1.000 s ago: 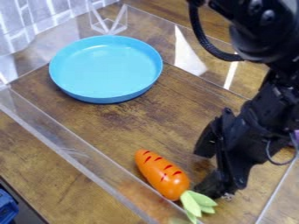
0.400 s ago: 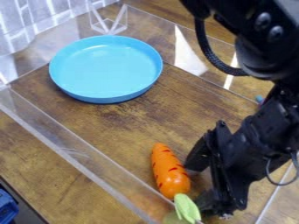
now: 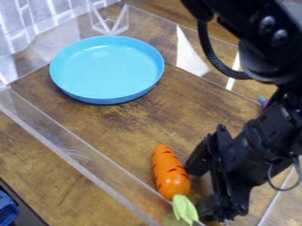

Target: Move the carrot to the left side

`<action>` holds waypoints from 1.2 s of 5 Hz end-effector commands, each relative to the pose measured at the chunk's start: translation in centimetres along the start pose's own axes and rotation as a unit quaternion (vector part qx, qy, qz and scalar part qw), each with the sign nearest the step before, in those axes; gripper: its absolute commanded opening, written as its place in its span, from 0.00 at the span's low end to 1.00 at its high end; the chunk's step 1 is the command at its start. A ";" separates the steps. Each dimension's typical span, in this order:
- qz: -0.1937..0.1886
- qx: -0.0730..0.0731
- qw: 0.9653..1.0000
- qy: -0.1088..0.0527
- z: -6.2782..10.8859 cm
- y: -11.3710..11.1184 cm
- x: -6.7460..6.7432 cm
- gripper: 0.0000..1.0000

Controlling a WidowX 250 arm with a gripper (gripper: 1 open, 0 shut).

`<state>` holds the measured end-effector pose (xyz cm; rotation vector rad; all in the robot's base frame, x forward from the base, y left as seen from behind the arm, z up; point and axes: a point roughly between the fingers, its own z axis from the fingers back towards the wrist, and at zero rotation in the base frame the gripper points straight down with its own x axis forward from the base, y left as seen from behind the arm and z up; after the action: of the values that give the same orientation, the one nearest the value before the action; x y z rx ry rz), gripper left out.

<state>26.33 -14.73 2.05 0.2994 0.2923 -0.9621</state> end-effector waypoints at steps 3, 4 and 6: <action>-0.024 0.020 0.999 -0.015 1.6 -0.4 1.6 1.00; -0.033 0.022 0.999 -0.011 1.6 -0.7 1.7 1.00; -0.028 0.016 0.999 -0.001 1.2 0.1 1.4 1.00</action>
<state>26.61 -16.12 1.91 0.3262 0.3174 -1.0330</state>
